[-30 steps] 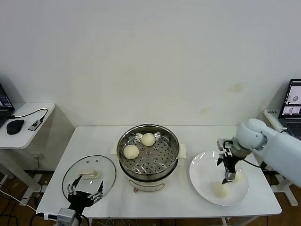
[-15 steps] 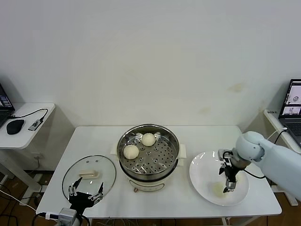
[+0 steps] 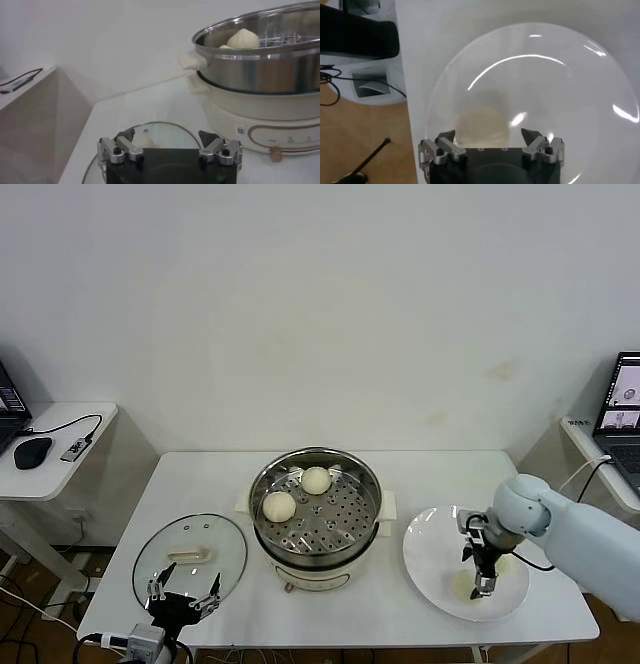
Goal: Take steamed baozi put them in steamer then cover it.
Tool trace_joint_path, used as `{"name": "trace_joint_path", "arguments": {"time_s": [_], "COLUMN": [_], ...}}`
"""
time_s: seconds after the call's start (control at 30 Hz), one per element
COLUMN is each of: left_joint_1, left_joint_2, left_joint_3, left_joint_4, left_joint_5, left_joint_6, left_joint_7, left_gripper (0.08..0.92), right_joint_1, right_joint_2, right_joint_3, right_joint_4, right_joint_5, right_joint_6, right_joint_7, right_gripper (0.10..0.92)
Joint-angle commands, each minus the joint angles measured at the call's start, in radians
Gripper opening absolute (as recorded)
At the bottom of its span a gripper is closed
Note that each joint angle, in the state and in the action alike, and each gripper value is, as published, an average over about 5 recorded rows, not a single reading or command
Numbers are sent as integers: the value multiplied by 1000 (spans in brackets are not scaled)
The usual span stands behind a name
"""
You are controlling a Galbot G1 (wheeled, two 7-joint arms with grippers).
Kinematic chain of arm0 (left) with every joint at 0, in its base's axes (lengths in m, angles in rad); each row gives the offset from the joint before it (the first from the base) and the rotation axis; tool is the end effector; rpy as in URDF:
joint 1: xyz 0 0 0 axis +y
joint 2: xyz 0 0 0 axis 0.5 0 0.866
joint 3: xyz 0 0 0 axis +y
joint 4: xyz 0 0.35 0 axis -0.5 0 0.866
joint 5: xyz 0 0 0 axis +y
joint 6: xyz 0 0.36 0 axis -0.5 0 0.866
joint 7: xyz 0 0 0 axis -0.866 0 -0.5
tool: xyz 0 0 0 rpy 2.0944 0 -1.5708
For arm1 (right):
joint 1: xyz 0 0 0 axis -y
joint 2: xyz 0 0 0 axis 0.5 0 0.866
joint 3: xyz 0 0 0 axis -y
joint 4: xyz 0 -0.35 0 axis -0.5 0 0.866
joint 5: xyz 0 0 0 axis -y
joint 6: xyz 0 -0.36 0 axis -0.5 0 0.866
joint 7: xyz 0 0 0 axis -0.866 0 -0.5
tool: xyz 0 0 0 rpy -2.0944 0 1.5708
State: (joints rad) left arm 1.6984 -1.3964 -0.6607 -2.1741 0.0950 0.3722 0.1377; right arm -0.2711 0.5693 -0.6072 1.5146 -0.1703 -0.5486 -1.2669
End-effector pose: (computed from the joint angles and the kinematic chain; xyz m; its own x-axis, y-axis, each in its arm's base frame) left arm 0.1508 0.0652 -0.2866 -0.9090 0.0070 0.4167 0.1249 0.9585 0.2563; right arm 0.4409 -0.1365 -0.2306 0.0373 -0.0481 0.9981 -0.9929 0.1109 0.0425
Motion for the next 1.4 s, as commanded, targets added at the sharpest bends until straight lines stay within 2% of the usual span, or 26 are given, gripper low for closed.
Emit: {"name": "trace_joint_path", "arguments": {"time_s": [0.03, 0.47, 0.9, 1.07, 1.23, 1.4], "left_joint_1": [-1, -2, -10, -21, -24, -27], "left_joint_2": [0, -1, -6, -14, -12, -11], "left_joint_3": [1, 6, 5, 4, -3, -11], "left_joint_4": [6, 15, 21, 25, 25, 39], "left_joint_5": [0, 1, 2, 1, -1, 0], "left_joint_6": [0, -1, -1, -2, -4, -7], "left_joint_7": [0, 0, 0, 0, -2, -7], "left_gripper": [823, 823, 823, 823, 823, 823], "right_joint_1": [-14, -41, -5, 125, 378, 647], "right_joint_2": [7, 10, -35, -80, -97, -12], "right_joint_3": [3, 22, 28, -41, -177, -288], "right_joint_4": [-10, -10, 11, 24, 45, 4], "right_joint_5": [-8, -27, -3, 54, 139, 251], "right_joint_6": [0, 0, 4, 12, 22, 63], "right_joint_7": [7, 18, 13, 1, -31, -80], "right_gripper": [823, 809, 537, 526, 526, 524]}}
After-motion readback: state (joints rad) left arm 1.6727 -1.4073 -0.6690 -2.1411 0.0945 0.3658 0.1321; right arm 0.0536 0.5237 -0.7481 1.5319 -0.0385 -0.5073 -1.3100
